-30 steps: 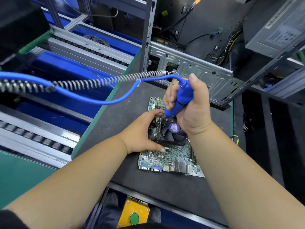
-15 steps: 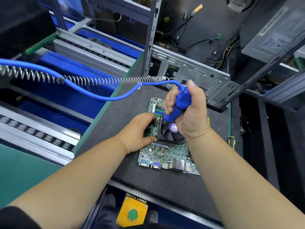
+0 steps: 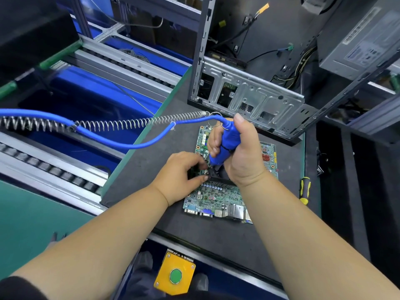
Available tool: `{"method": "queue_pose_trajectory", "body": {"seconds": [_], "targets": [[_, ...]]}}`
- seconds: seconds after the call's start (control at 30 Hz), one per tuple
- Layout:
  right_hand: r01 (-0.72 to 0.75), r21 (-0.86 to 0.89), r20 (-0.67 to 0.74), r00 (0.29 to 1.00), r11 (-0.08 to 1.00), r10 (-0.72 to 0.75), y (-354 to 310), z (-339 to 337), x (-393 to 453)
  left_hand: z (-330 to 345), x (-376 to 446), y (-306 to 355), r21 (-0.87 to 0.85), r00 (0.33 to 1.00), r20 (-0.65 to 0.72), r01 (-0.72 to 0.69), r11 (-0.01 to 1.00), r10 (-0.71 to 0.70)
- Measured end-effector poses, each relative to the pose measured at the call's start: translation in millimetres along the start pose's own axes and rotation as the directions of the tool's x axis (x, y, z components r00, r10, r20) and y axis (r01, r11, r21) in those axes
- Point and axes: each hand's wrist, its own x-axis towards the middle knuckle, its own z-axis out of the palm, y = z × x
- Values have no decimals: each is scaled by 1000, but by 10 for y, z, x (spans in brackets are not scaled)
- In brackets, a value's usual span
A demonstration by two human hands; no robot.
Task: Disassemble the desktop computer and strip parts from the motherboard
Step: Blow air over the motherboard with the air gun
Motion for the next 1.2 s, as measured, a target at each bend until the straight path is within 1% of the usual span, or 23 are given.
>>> {"method": "queue_pose_trajectory", "body": {"seconds": [0.17, 0.23, 0.3, 0.33, 0.43, 0.53, 0.63, 0.7, 0.77, 0.83, 0.9, 0.97, 1.03, 1.2], "targets": [[7, -42, 17, 1000, 999, -6, 49, -6, 5, -7, 3, -5, -49, 999, 28, 25, 999, -24], [12, -54, 30, 1000, 998, -10, 56, -9, -1, -7, -17, 2, -140, 998, 48, 56, 989, -50], [18, -84, 45, 999, 996, -14, 59, -7, -14, -10, -42, 17, -284, 994, 59, 104, 953, -91], [16, -105, 47, 999, 994, -11, 60, 3, -23, -12, -46, 30, -325, 993, 57, 116, 938, -103], [8, -160, 24, 1000, 987, -4, 66, 70, -48, -4, -14, 73, -348, 992, 58, 129, 929, -116], [35, -239, -23, 999, 970, -42, 64, 167, -75, 5, 19, 93, -360, 984, 48, 179, 916, -174], [89, -326, -91, 988, 941, -125, 82, 265, -125, 4, 8, 88, -365, 977, 65, 213, 906, -203], [110, -329, -155, 973, 938, -169, 115, 305, -169, 3, -1, 78, -396, 974, 90, 227, 890, -209], [115, -304, -227, 955, 946, -189, 136, 304, -205, 7, -9, 71, -413, 975, 79, 222, 883, -208], [100, -262, -294, 939, 960, -178, 128, 275, -219, 5, -9, 76, -426, 977, 62, 211, 880, -204], [67, -195, -355, 925, 979, -134, 98, 260, -210, 0, -5, 80, -433, 977, 54, 208, 877, -204], [53, -143, -387, 916, 988, -105, 70, 262, -188, 0, 8, 79, -430, 977, 60, 212, 878, -206], [47, -151, -399, 911, 987, -105, 56, 270, -169, 5, 21, 72, -420, 975, 67, 219, 880, -211], [13, -240, -438, 891, 971, -120, 84, 271, -193, -1, 23, 66, -439, 967, 104, 256, 862, -234]]}}
